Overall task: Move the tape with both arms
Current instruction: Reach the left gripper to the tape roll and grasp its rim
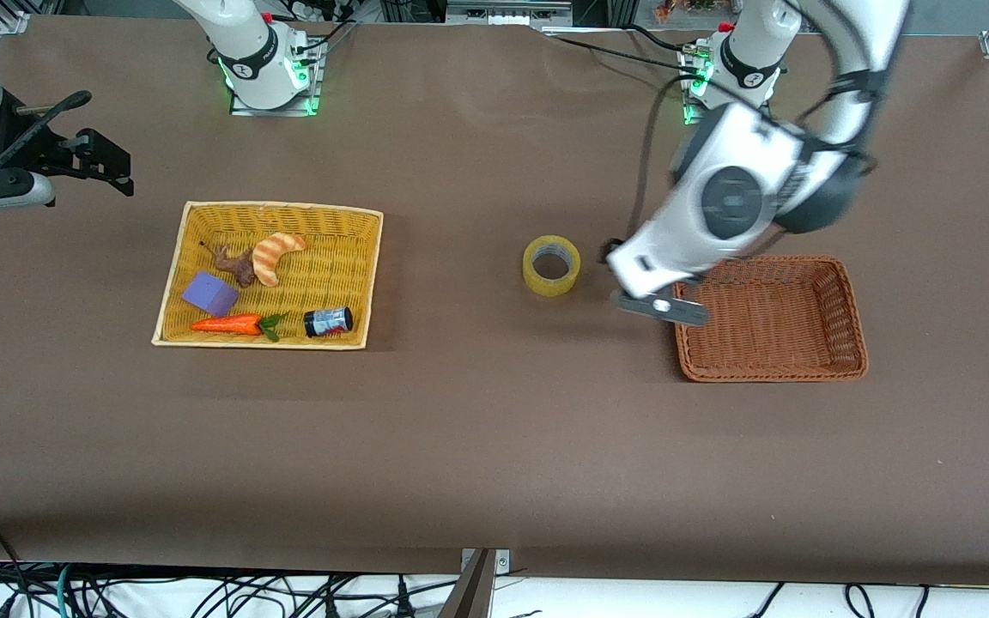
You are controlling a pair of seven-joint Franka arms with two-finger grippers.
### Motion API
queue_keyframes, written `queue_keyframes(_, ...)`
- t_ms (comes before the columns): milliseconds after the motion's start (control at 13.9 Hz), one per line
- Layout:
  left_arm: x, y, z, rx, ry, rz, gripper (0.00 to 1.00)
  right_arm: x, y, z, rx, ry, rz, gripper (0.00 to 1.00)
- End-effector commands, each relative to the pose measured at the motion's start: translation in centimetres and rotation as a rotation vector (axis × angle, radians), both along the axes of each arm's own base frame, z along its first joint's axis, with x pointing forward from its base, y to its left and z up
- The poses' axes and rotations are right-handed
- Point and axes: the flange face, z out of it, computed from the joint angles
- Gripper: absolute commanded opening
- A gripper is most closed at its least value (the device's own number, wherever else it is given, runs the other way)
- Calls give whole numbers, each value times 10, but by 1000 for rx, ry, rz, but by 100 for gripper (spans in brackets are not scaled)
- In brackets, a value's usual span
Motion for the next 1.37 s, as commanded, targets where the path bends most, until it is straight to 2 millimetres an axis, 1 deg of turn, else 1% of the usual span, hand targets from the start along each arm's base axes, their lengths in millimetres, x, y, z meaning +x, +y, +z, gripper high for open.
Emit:
queue_keyframes(0, -34, -60, -59, 9, -12, -13, 100, -6, -3, 4, -13, -9, -26, 100)
queue_keyframes(144, -47, -65, -96, 11, -30, -37, 100, -2, -3, 1, -20, -4, -32, 100)
queue_keyframes(288, -49, -62, -112, 32, -21, -56, 100, 1, -6, -2, -21, -1, -30, 100)
queue_keyframes(433, -46, -59, -132, 87, -54, -115, 99, 2, -13, 4, -32, -9, -38, 100)
queue_keyframes(577, -49, -61, -150, 96, -50, -124, 96, 2, -16, 4, -38, -11, -39, 100)
queue_keyframes(649, -55, -65, -157, 99, -39, -124, 78, 3, -16, 4, -38, -13, -39, 100)
queue_keyframes(721, -59, -68, -161, 103, -32, -119, 68, 2, -15, 4, -42, -12, -38, 100)
queue_keyframes(793, -62, -71, -166, 110, -27, -114, 67, 3, -15, 3, -46, -12, -37, 100)
queue_keyframes(865, -65, -73, -172, 116, -20, -118, 59, 3, -15, 3, -45, -12, -37, 100)
queue_keyframes(938, -68, -76, -177, 122, -16, -127, 15, 3, -15, 3, -46, -10, -37, 100)
queue_keyframes(1010, -64, -75, -175, 116, -21, -130, 0, 2, -16, 4, -46, -9, -38, 100)
queue_keyframes(1154, -57, -71, -165, 112, -29, -127, 0, 2, -16, 4, -46, -9, -38, 100)
queue_keyframes(1226, -49, -67, -155, 106, -44, -124, 0, 2, -16, 3, -47, -7, -38, 100)
queue_keyframes(1298, -34, -58, -136, 93, -59, -103, 0, 2, -16, 3, -45, -7, -38, 100)
